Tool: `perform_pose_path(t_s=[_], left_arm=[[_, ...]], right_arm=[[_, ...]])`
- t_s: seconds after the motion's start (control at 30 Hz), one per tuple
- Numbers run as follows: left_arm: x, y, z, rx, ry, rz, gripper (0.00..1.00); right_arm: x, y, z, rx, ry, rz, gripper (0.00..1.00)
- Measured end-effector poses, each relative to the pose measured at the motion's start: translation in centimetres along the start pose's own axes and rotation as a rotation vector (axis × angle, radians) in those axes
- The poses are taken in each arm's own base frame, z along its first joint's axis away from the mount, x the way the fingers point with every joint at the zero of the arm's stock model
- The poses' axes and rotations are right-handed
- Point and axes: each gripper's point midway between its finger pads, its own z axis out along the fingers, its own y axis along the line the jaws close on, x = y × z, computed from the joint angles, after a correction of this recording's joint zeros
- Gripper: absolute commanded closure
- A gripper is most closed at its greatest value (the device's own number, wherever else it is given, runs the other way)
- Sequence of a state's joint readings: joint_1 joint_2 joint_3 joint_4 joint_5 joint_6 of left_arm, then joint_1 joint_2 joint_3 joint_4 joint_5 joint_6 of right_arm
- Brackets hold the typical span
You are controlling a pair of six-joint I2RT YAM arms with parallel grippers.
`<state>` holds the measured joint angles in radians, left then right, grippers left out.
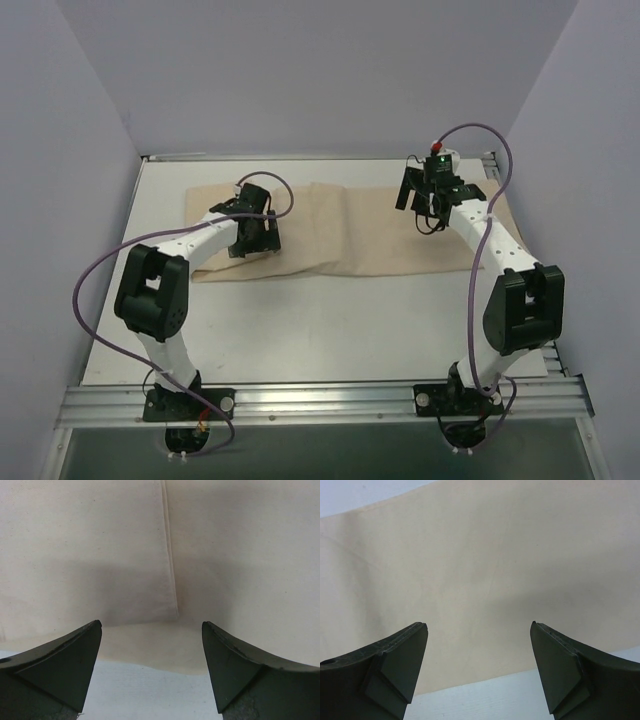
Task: Open and lay out the surgical kit
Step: Open the surgical kit at the center of the board.
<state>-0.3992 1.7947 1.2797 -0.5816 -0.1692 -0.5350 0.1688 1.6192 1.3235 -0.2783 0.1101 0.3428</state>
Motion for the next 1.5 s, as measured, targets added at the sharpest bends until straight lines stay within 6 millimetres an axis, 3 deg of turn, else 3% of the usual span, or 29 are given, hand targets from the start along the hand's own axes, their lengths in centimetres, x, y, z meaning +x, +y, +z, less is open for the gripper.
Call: perform_pose_path(t_s=[0.17, 0.33, 0.43, 0.47, 0.6, 0.73, 0.8, 0.9, 0.97, 1.0, 1.03, 1.1, 1.13, 1.2, 1.27, 1.5], left_arm=[[0.3, 0.4, 1.6, -0.069, 0.013, 0.020, 0.20], [0.2, 1.0, 1.8, -0.101, 0.004, 0.019, 0.34], [0.2, 1.0, 1.9, -0.105, 0.002, 0.019, 0.51], [0.2, 1.0, 1.9, -0.106, 0.001, 0.020, 0.65], [0.0, 1.2, 1.8, -0.113, -0.008, 0.022, 0.98], [-0.8, 1.9, 1.5, -0.122, -0.013, 0.015, 0.98], [-1.6, 3.4, 0.8, -0.127, -0.015, -0.017, 0.98], [-4.6, 8.4, -1.5, -0.148, -0.054, -0.131, 0.98], [-7.2, 14.0, -4.3, -0.201, -0.126, -0.248, 0.93], [-8.2, 17.0, -6.1, -0.238, -0.164, -0.306, 0.77], [-9.1, 19.9, -8.0, -0.281, -0.210, -0.359, 0.31], [-9.9, 24.5, -11.8, -0.354, -0.297, -0.451, 0.28], [-10.0, 25.7, -13.4, -0.374, -0.330, -0.474, 0.25], [-9.9, 26.2, -15.6, -0.382, -0.374, -0.488, 0.19], [-9.9, 25.8, -16.4, -0.373, -0.387, -0.477, 0.16], [-9.5, 24.2, -16.1, -0.320, -0.358, -0.443, 0.16]], right_arm=[[1.1, 0.6, 0.3, -0.029, 0.018, -0.008, 0.13], [1.2, 0.5, -0.1, -0.036, 0.008, -0.007, 0.13], [1.0, 0.6, -0.2, -0.039, 0.001, -0.007, 0.13], [1.0, 0.6, -0.2, -0.041, -0.002, -0.006, 0.13], [0.9, 0.7, -0.1, -0.044, -0.006, -0.005, 0.13], [1.3, 0.9, -0.1, -0.048, 0.001, -0.013, 0.13], [1.5, 1.3, -0.2, -0.055, 0.004, -0.019, 0.13], [1.9, 2.1, -0.3, -0.072, 0.009, -0.033, 0.13], [2.1, 2.8, -0.5, -0.087, 0.012, -0.044, 0.12], [2.3, 3.1, -0.5, -0.095, 0.015, -0.049, 0.12], [2.4, 3.5, -0.5, -0.104, 0.019, -0.054, 0.13], [2.7, 4.3, -0.4, -0.125, 0.029, -0.062, 0.12], [2.8, 4.7, -0.3, -0.134, 0.035, -0.067, 0.12], [3.0, 5.6, 0.0, -0.150, 0.045, -0.076, 0.12], [3.1, 6.2, 0.3, -0.163, 0.055, -0.082, 0.12], [3.4, 6.6, 0.9, -0.162, 0.067, -0.091, 0.03]])
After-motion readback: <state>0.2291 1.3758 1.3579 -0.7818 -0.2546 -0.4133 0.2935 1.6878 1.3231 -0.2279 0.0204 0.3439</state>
